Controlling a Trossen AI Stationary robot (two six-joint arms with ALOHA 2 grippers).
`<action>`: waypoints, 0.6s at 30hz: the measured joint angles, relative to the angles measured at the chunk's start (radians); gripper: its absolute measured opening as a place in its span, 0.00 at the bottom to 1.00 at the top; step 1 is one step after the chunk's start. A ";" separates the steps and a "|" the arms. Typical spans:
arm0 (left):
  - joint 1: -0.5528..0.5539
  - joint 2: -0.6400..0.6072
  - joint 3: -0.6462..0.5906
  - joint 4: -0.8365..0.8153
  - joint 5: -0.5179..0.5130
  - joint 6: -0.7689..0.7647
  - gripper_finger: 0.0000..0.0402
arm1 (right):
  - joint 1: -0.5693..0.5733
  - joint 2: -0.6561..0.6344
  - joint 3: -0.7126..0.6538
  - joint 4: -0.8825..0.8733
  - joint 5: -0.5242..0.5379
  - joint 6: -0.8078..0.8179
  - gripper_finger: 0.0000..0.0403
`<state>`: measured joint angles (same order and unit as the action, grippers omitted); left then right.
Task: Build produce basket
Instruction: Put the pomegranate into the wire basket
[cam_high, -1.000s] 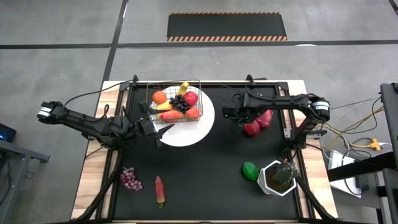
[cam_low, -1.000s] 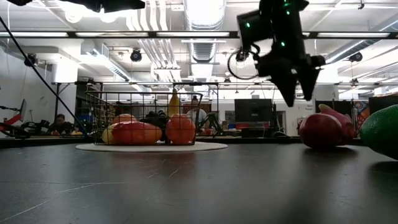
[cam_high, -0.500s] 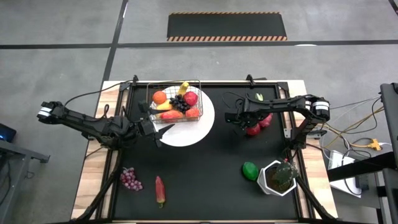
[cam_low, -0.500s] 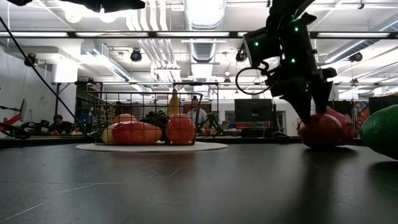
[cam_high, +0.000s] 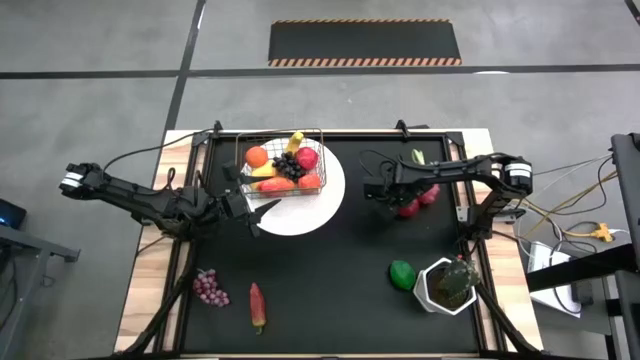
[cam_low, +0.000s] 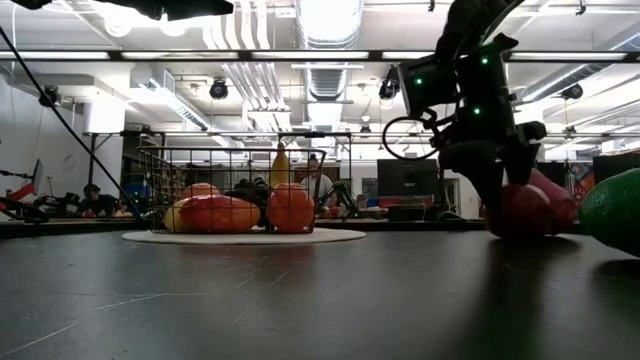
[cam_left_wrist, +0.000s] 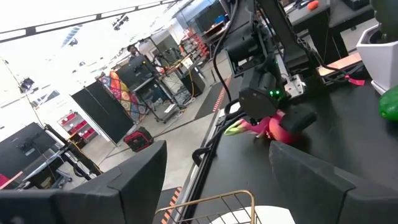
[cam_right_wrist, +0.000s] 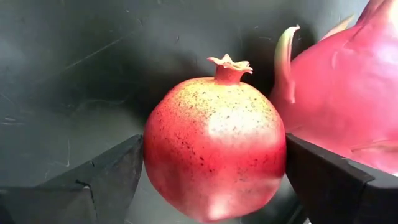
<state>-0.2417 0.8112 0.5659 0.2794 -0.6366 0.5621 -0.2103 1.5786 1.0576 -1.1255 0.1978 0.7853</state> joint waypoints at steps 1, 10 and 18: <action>0.000 0.000 0.000 0.000 0.000 0.000 0.66 | 0.000 0.000 0.003 0.001 0.000 0.000 0.84; 0.000 0.000 0.000 0.000 0.000 0.000 0.66 | 0.003 0.001 0.082 0.033 -0.008 -0.062 0.82; 0.000 0.003 -0.001 0.000 0.000 0.000 0.66 | 0.064 -0.075 0.130 0.308 -0.048 -0.300 0.82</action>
<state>-0.2419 0.8141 0.5648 0.2798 -0.6369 0.5621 -0.1464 1.5035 1.1879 -0.8180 0.1502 0.4852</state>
